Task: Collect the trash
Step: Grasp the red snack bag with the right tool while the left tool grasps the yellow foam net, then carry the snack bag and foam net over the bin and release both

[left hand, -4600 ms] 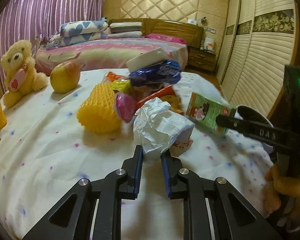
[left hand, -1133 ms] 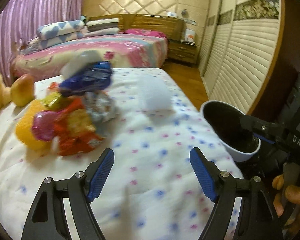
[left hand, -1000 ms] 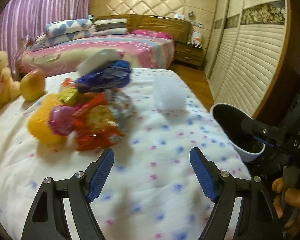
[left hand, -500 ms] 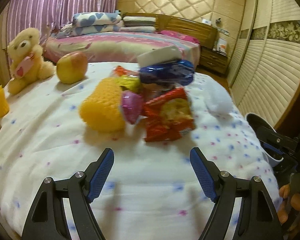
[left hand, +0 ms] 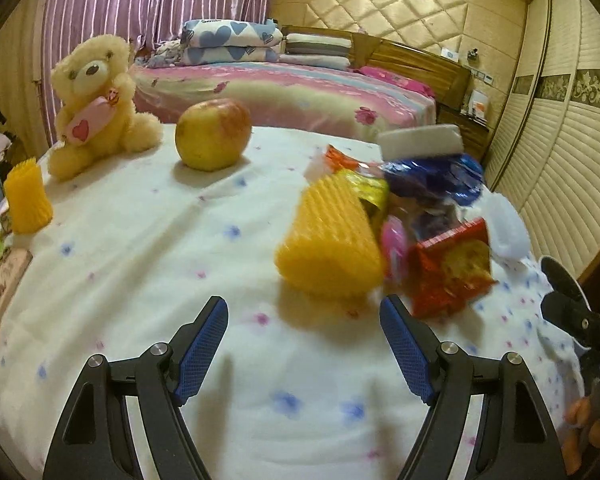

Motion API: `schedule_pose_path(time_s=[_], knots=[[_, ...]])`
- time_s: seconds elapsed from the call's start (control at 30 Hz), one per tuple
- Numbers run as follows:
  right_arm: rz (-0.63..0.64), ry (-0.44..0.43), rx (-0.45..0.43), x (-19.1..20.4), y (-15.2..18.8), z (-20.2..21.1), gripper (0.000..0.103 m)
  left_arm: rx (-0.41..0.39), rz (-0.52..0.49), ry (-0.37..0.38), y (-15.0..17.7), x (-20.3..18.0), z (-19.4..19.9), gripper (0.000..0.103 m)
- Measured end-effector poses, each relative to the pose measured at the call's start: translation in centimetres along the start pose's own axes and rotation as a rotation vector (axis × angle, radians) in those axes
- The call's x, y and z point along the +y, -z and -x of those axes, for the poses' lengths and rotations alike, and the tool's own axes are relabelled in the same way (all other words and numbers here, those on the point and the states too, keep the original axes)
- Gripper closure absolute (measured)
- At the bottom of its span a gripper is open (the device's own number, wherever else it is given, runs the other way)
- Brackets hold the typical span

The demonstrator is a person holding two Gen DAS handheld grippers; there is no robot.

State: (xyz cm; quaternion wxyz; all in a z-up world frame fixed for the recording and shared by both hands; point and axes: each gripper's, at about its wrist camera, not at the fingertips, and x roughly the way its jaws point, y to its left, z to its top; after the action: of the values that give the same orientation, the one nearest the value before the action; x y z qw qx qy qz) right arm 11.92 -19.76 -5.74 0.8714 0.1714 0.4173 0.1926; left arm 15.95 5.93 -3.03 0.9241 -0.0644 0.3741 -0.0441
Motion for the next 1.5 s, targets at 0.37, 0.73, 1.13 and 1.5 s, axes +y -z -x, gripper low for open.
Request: schedule_pose_path(time_s=[0.37, 0.73, 1.13, 1.5], knots=[[-0.020, -0.060, 0.081, 1.5, -0.9, -4.5, 0.030, 0.042, -0.124, 0.034, -2.6, 0.2, -4.4, 0.027], [-0.010, -0.122, 0.103, 2.6, -1.5, -6.1, 0.081, 0.085, -0.101, 0.091, -3.0, 0.8, -5.3, 0.041], [-0.028, -0.149, 0.108, 2.1, -1.2, -5.3, 0.086, 0.062, -0.072, 0.057, -4.1, 1.3, -6.6, 0.060], [-0.044, -0.161, 0.084, 1.5, -0.8, -3.0, 0.087, 0.051, -0.091, 0.045, -1.5, 0.4, -4.3, 0.094]])
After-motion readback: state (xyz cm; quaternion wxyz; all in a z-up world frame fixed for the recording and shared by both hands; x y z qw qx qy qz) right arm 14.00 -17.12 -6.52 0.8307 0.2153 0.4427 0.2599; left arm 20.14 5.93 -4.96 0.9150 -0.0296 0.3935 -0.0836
